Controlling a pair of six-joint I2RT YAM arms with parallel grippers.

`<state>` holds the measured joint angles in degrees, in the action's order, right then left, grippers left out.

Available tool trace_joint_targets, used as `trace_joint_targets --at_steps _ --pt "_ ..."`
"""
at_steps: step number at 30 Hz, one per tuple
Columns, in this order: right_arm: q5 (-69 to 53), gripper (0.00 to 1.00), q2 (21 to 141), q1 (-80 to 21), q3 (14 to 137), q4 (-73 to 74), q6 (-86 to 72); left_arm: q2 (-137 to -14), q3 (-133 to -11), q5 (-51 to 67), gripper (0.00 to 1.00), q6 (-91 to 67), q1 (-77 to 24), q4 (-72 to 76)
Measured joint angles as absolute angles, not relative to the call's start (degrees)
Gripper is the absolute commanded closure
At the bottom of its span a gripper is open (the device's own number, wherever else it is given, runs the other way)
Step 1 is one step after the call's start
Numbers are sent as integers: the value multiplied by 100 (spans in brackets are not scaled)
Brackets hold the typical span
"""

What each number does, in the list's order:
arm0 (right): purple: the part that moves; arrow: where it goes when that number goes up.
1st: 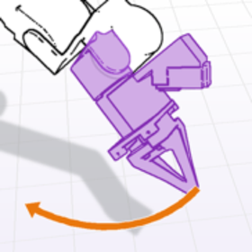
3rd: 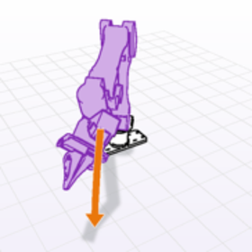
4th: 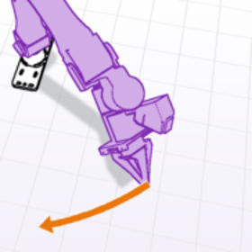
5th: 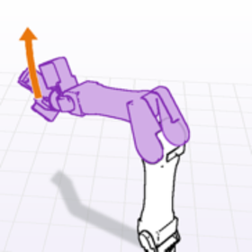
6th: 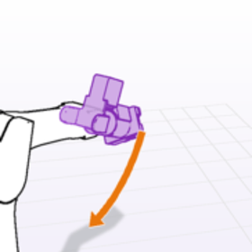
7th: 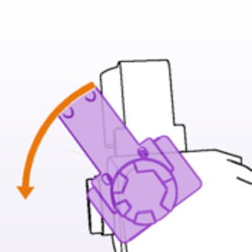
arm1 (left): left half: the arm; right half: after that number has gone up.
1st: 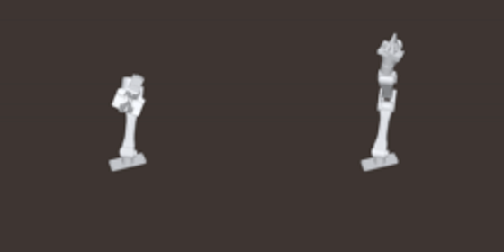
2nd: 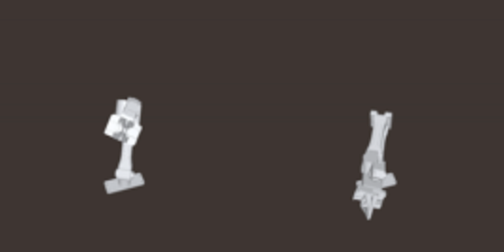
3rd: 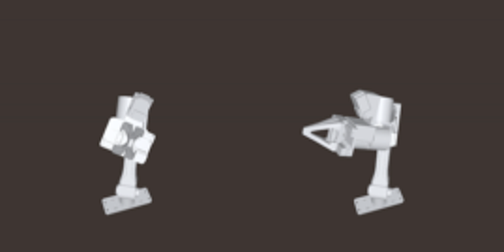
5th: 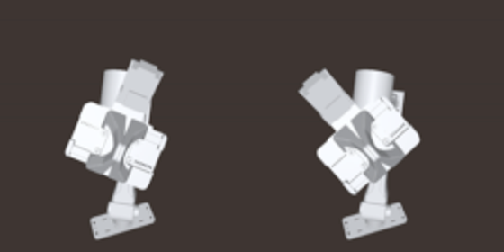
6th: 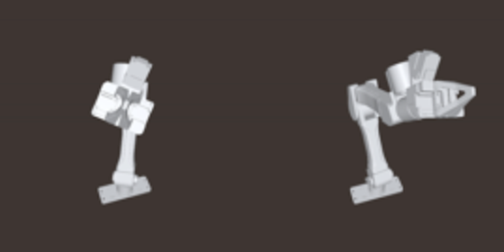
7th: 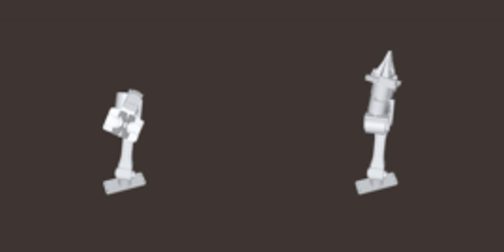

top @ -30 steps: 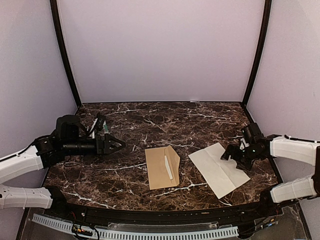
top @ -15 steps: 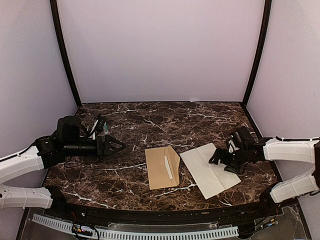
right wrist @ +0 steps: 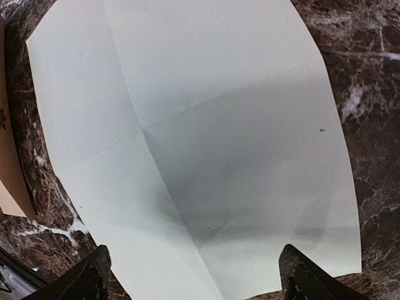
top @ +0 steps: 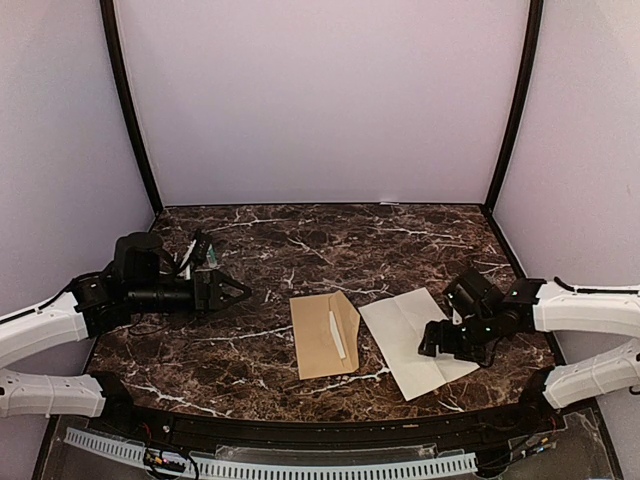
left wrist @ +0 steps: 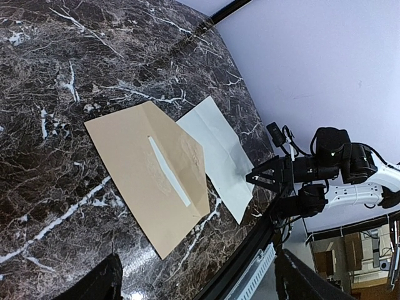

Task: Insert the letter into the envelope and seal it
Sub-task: Move the letter to the center of the board.

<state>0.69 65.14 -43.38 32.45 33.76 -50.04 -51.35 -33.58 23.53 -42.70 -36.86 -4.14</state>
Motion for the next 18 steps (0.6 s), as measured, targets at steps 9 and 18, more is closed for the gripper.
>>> trace_joint_targets --at_steps 9,18 --pt "526 9 6768 -5037 3190 3822 -5301 -5196 -3358 2355 17 -4270 -3686 -408" --pt "895 32 7448 -5384 3463 3977 -5299 -5201 -3358 2355 17 -4268 -3686 -410"
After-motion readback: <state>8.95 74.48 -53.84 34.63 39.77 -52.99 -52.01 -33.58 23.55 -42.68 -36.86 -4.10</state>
